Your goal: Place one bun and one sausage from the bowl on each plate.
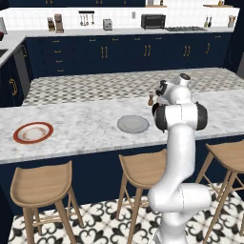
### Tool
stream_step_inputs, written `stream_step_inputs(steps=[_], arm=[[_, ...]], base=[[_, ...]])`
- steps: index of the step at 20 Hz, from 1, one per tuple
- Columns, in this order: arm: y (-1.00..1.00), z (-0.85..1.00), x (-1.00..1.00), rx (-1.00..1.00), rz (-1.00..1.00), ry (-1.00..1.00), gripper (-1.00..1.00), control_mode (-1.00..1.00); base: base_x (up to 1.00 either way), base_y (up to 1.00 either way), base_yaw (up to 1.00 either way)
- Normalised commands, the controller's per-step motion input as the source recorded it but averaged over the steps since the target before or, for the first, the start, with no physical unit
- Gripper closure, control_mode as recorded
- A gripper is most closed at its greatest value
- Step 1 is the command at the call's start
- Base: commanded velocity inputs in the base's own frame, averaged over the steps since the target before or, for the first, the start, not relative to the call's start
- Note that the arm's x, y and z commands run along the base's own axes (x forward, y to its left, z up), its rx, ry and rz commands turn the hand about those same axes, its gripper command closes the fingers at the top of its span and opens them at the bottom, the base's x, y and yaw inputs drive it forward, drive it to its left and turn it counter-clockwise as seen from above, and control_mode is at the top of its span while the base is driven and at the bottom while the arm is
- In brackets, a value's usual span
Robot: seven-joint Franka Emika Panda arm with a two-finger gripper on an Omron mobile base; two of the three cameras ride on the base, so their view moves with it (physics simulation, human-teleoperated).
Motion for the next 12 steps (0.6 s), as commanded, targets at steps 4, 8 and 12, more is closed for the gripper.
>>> stream_step_inputs(steps=[4, 8, 12], arm=[[0.00, -0.29, 0.33, 0.13, 0.01, -0.02, -1.00, -1.00], [0.00, -0.19, 0.51, 0.11, 0.00, 0.00, -1.00, -1.00], [0.00, -0.21, 0.46, 0.08, 0.00, -0.01, -1.00, -1.00]], base=[[0.00, 0.00, 0.00], [0.00, 0.00, 0.00], [0.00, 0.00, 0.00]])
